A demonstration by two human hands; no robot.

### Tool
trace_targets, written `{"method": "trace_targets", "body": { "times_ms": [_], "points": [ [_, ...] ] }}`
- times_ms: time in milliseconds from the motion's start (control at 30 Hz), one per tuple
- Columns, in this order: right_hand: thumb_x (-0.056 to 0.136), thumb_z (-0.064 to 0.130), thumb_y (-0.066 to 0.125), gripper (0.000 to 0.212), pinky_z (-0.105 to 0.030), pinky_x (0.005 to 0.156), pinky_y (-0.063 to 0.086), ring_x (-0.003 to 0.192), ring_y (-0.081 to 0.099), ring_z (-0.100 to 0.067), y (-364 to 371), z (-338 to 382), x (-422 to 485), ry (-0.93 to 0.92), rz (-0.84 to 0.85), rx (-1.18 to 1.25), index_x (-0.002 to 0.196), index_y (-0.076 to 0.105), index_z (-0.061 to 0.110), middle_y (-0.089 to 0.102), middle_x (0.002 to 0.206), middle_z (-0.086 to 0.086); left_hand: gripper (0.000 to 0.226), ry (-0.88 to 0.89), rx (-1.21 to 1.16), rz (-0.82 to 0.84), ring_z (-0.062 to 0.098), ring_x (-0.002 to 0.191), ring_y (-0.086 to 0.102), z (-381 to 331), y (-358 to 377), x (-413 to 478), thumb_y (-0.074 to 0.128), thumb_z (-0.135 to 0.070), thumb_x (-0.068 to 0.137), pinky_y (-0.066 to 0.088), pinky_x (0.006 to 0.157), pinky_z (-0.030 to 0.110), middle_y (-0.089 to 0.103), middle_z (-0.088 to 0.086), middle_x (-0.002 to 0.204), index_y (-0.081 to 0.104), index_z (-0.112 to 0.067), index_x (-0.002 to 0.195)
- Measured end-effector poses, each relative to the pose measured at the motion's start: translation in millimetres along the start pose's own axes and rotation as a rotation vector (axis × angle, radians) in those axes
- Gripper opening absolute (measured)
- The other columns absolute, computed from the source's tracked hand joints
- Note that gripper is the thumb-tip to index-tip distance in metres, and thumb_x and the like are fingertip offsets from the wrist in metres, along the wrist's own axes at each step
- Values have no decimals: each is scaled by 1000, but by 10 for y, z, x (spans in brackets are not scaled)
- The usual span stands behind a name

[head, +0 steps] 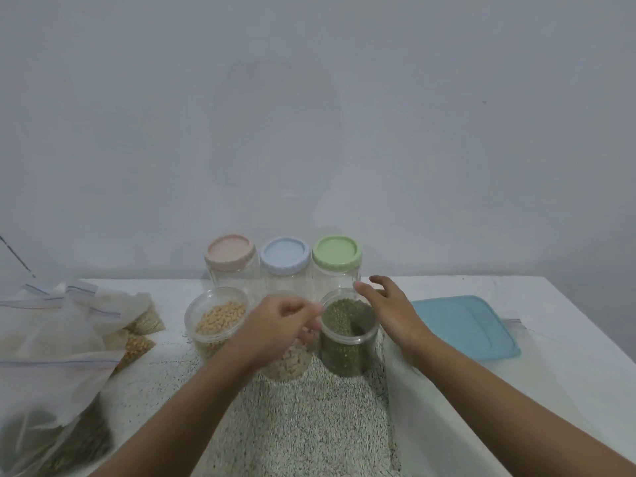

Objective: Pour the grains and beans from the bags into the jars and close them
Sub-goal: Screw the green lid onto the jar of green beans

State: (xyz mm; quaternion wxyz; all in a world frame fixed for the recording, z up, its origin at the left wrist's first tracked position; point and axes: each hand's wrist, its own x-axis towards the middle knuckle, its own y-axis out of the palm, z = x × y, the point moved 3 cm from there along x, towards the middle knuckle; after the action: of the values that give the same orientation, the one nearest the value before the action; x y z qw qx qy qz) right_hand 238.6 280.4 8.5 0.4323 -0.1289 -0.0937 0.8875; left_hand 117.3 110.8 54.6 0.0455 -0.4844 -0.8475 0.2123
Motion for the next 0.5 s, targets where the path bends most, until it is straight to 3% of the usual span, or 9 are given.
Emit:
{"method": "trace_targets", "body": {
  "times_ms": [133,233,300,367,500],
  "points": [
    [80,50,81,95,-37,104,42,129,46,-20,-17,261,239,-59,31,-75,155,29,26,42,152,-4,19,199,114,-231,23,80,69,-296,-239,336,63,-36,99,56,74,39,75,-8,83,74,-25,90],
    [67,42,93,117,-31,99,38,137,41,-21,19,349,484,-53,85,-124,158,22,21,37,157,-3,17,332,352,-339,14,105,60,-408,-266,689,59,-40,100,45,90,34,70,-13,109,70,-28,107],
    [63,37,97,124,-30,101,38,139,39,-21,31,371,621,-63,102,-140,159,20,20,37,156,-2,36,325,630,-330,15,131,45,-411,-221,924,51,-48,102,32,106,41,58,-10,136,59,-31,132],
    [60,31,99,128,-33,105,40,136,41,-20,50,388,699,-85,118,-138,159,19,20,39,151,-2,49,270,845,-286,13,143,30,-379,-190,1103,40,-57,103,22,108,45,45,-10,151,46,-32,146],
    [52,35,101,125,-43,110,45,126,51,-18,105,381,785,-141,114,-163,153,29,24,50,137,4,52,219,1006,-206,13,146,25,-283,-140,1319,28,-61,104,17,108,53,44,-12,152,47,-35,145]
  ]
}}
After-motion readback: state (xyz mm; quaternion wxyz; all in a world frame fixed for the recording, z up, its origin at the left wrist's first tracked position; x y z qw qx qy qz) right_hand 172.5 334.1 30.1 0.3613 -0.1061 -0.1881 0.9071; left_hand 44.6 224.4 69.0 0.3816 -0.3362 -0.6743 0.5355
